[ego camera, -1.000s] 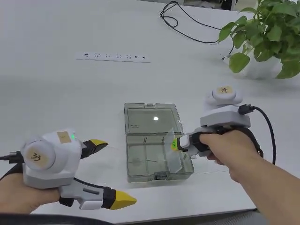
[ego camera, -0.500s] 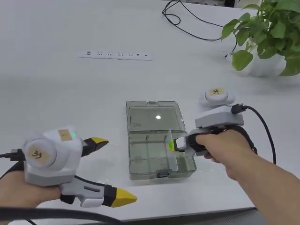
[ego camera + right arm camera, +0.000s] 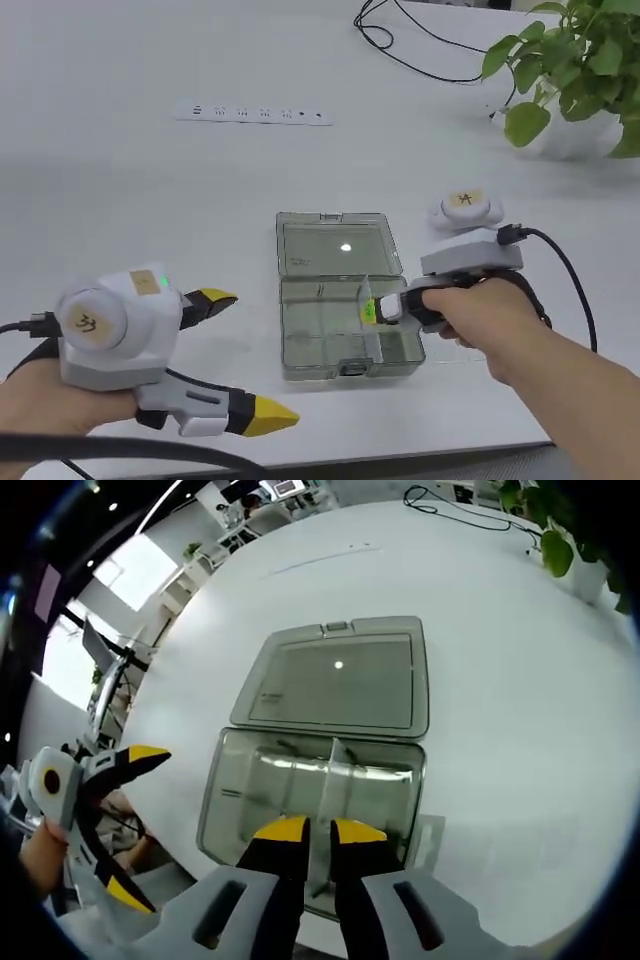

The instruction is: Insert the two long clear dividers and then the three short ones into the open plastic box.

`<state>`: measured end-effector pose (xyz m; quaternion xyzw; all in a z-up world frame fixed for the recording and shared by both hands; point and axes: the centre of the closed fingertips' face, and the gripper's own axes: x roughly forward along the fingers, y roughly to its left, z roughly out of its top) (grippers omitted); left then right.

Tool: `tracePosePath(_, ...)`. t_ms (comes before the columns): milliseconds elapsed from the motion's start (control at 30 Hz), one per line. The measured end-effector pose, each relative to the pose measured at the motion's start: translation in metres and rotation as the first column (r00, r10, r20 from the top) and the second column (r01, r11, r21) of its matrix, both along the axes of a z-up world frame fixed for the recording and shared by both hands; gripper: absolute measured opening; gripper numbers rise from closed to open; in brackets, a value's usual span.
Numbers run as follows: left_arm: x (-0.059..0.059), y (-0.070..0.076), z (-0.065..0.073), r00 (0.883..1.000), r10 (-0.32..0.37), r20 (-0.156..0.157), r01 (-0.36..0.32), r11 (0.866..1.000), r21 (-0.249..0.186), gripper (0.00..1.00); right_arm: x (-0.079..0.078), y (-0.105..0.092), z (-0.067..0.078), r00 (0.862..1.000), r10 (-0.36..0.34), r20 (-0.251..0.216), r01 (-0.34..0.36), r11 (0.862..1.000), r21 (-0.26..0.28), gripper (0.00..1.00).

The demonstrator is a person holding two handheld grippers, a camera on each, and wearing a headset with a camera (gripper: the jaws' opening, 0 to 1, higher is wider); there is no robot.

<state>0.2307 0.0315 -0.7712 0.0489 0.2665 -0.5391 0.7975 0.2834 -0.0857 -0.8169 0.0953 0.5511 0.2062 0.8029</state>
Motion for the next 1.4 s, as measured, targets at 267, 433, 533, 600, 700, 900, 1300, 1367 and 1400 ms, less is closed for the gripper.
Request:
tracePosePath(267, 0.000, 0.000, 0.001, 1.000, 0.010, -0.001, -0.010, 1.000, 0.001, 0.98, 0.000, 0.000, 0.000, 1.000, 0.014, 0.016, -0.014, 1.000, 0.023, 0.10)
tracePosePath(433, 0.000, 0.000, 0.002, 1.000, 0.015, -0.003, -0.015, 1.000, 0.005, 0.97, 0.000, -0.001, 0.004, 1.000, 0.006, 0.027, -0.007, 0.999, 0.050, 0.10)
tracePosePath(533, 0.000, 0.000, 0.002, 1.000, 0.018, -0.003, -0.018, 1.000, 0.007, 0.97, 0.001, -0.001, 0.008, 0.999, 0.010, 0.045, -0.013, 0.998, 0.065, 0.11)
tracePosePath(600, 0.000, 0.000, 0.002, 1.000, 0.019, -0.004, -0.019, 1.000, 0.007, 0.97, 0.000, 0.000, 0.011, 0.998, 0.014, 0.054, -0.018, 0.997, 0.072, 0.12)
tracePosePath(700, 0.000, 0.000, 0.003, 1.000, 0.022, -0.003, -0.022, 1.000, 0.008, 0.97, 0.000, -0.002, 0.014, 0.997, 0.025, 0.072, -0.031, 0.997, 0.076, 0.14)
tracePosePath(900, 0.000, 0.000, 0.004, 1.000, 0.030, -0.003, -0.030, 0.999, 0.011, 0.97, 0.000, -0.004, 0.021, 0.994, 0.042, 0.101, -0.052, 0.994, 0.093, 0.18)
tracePosePath(1300, -0.001, -0.001, 0.006, 0.999, 0.043, -0.003, -0.043, 0.999, 0.025, 0.97, -0.004, -0.007, 0.035, 0.978, 0.113, 0.173, -0.131, 0.987, 0.097, 0.28)
tracePosePath(1367, -0.001, -0.002, 0.007, 0.999, 0.046, -0.002, -0.046, 0.999, 0.024, 0.97, -0.005, -0.006, 0.041, 0.974, 0.122, 0.193, -0.145, 0.983, 0.110, 0.29)
tracePosePath(1400, -0.001, -0.002, 0.008, 0.999, 0.048, -0.001, -0.048, 0.999, 0.025, 0.97, -0.005, -0.005, 0.044, 0.971, 0.127, 0.204, -0.153, 0.981, 0.119, 0.30)
